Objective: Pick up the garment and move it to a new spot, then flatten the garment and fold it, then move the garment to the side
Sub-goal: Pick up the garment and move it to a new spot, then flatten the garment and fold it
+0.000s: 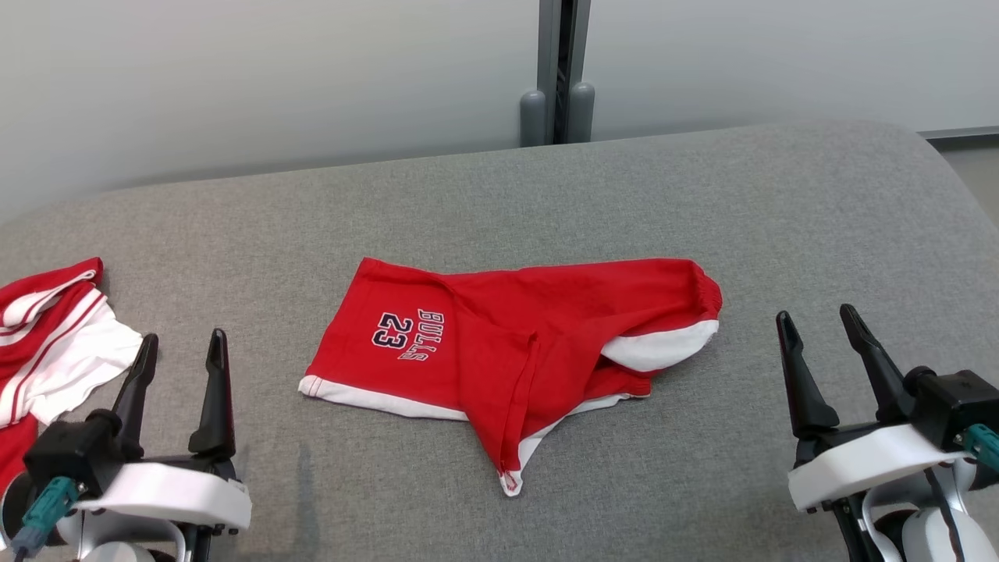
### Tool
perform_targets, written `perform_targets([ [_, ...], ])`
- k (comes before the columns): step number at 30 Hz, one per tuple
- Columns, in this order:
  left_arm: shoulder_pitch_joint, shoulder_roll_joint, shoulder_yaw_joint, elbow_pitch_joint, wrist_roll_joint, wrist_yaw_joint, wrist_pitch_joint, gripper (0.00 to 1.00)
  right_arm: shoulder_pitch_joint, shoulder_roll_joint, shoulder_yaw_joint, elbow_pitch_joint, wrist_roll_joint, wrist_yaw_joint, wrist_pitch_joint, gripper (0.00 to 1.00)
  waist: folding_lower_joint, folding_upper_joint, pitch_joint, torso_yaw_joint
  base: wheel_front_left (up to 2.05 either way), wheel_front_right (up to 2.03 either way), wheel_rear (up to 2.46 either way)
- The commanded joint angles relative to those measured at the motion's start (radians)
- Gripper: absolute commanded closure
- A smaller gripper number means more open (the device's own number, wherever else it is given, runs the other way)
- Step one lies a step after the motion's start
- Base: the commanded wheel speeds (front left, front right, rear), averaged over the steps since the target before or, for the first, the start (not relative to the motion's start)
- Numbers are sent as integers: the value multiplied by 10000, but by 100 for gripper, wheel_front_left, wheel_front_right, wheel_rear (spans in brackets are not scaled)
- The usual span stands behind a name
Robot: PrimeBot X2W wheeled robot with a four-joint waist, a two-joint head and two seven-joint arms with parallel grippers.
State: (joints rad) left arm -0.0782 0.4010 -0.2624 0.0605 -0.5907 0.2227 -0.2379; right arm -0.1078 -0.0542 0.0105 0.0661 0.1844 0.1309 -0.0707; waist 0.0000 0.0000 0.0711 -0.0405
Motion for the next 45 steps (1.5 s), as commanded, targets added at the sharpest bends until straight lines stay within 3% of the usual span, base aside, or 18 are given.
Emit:
perform_targets([
  [1, 198, 92, 15, -103, 68, 80, -7, 0, 155, -74, -3, -29, 15, -3, 32, 0, 0, 0, -133, -3, 0, 0, 0],
  [16, 1044, 160, -156, -950, 40, 519, 408, 0, 564, -26, -65, -292, -10, -3, 222, 0, 0, 0, -339, 140, 0, 0, 0],
  [29, 449, 138, -564, -1450, 411, 708, 737, 0, 351, -9, -76, -386, -54, -3, 234, 0, 0, 0, -65, 136, 0, 0, 0],
  [37, -403, -281, -1719, -1501, 551, 178, 1602, 0, 128, -2, 54, -372, -15, -3, 146, 0, 0, 0, 441, -180, 0, 0, 0],
  [45, -895, -990, -3442, -754, 719, -681, 2454, 0, -102, 6, 149, -258, 87, -3, -42, 0, 0, 0, 1085, -672, 0, 0, 0],
])
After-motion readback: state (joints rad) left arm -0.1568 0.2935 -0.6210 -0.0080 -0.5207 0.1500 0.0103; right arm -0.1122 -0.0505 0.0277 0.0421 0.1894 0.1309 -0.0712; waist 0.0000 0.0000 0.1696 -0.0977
